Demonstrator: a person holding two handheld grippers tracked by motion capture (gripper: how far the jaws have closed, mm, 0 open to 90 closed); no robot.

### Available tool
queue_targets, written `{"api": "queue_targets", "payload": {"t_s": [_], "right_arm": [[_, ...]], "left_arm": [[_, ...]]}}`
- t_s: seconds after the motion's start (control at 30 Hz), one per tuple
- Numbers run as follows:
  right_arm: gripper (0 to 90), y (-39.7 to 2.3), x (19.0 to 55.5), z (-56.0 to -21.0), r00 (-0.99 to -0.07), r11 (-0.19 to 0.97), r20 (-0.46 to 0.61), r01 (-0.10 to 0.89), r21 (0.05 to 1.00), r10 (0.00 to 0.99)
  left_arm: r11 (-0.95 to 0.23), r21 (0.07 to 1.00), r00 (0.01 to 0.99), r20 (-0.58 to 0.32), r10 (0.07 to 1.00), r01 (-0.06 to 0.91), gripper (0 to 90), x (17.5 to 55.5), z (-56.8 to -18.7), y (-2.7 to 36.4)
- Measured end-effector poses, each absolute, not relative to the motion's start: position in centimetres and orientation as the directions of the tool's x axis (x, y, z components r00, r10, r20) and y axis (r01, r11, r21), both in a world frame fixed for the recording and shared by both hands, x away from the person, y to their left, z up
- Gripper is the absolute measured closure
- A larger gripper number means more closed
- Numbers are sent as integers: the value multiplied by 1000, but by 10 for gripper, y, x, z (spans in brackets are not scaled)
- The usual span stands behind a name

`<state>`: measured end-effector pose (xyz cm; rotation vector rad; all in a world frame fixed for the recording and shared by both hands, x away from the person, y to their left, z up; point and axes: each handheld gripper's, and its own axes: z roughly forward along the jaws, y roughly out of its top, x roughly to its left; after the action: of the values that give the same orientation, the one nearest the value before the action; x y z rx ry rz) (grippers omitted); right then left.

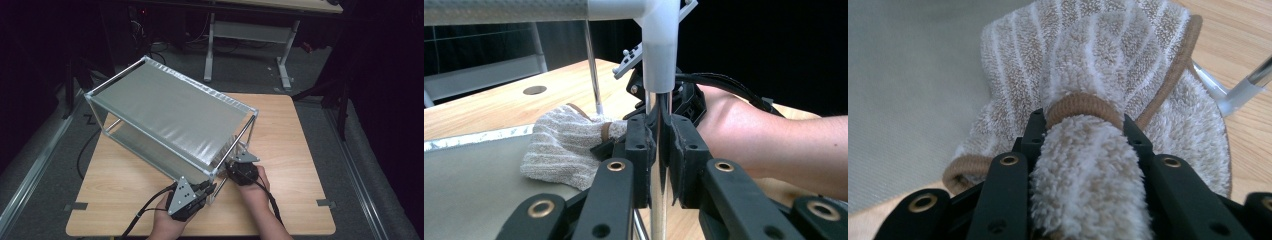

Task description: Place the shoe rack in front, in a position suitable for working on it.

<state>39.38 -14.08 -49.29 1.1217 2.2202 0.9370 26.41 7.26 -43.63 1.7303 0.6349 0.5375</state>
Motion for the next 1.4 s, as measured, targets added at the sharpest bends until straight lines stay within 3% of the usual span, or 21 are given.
{"api": "queue_targets", "payload": {"t_s": [0.73,1.2,1.4], "right_arm": [[657,-176,353,-491,-558,428,-94,505,750,824],[653,-196,351,-491,-511,404,-110,511,759,853],[649,-213,349,-476,-458,331,-79,502,799,886]], "left_arm": [[-244,967,775,97,624,75,781,251,-438,81],[-235,967,754,78,652,103,782,258,-437,80],[-250,962,763,79,641,110,784,264,-435,64]]}}
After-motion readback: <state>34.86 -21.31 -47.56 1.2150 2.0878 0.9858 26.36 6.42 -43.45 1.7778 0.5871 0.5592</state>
